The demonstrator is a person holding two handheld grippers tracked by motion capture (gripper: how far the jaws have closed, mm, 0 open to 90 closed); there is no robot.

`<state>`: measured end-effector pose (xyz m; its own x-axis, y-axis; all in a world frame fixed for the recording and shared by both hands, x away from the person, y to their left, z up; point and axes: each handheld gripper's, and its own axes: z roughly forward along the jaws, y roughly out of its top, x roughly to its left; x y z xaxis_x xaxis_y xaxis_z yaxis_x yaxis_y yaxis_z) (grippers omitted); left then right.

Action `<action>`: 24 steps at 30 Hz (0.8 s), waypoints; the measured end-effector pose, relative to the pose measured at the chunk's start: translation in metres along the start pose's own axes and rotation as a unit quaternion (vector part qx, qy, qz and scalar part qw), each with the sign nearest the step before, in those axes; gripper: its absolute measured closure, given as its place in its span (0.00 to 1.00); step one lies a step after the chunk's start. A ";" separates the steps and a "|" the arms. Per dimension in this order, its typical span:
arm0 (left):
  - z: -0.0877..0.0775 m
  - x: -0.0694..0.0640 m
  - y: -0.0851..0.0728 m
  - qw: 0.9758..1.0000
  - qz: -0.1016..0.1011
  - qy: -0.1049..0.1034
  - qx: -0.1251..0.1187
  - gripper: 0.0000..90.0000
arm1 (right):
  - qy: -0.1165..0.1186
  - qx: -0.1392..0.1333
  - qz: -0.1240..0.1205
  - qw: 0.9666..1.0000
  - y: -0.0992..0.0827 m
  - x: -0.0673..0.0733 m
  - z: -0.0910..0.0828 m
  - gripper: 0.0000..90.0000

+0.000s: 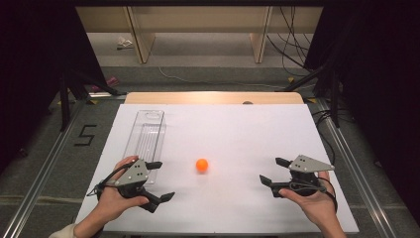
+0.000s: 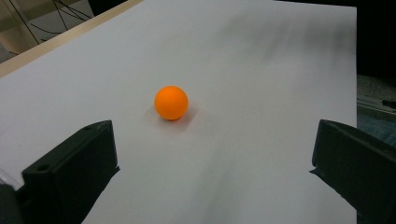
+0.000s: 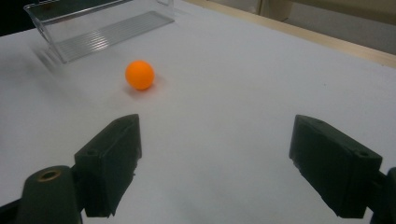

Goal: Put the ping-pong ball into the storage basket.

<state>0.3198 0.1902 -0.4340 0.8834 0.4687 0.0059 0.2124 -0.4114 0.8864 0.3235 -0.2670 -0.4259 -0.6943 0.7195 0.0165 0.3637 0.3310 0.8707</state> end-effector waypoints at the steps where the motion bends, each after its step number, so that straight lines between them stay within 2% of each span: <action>1: 0.000 0.000 0.000 1.000 0.000 0.000 0.000 0.00 | 0.000 0.000 0.000 1.000 0.000 0.000 0.000 0.20; 15: 0.001 -0.001 0.001 1.000 0.006 -0.004 0.002 0.00 | 0.011 0.003 -0.005 1.000 0.003 0.005 0.007 0.20; 24: 0.001 -0.002 0.001 1.000 0.008 -0.005 0.003 0.00 | 0.035 0.008 -0.018 0.999 0.013 0.014 0.027 0.20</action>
<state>0.3185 0.1876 -0.4338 0.8908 0.4541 0.0146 0.2009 -0.4225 0.8838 0.3352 -0.2358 -0.4280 -0.7485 0.6628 0.0210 0.3479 0.3656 0.8633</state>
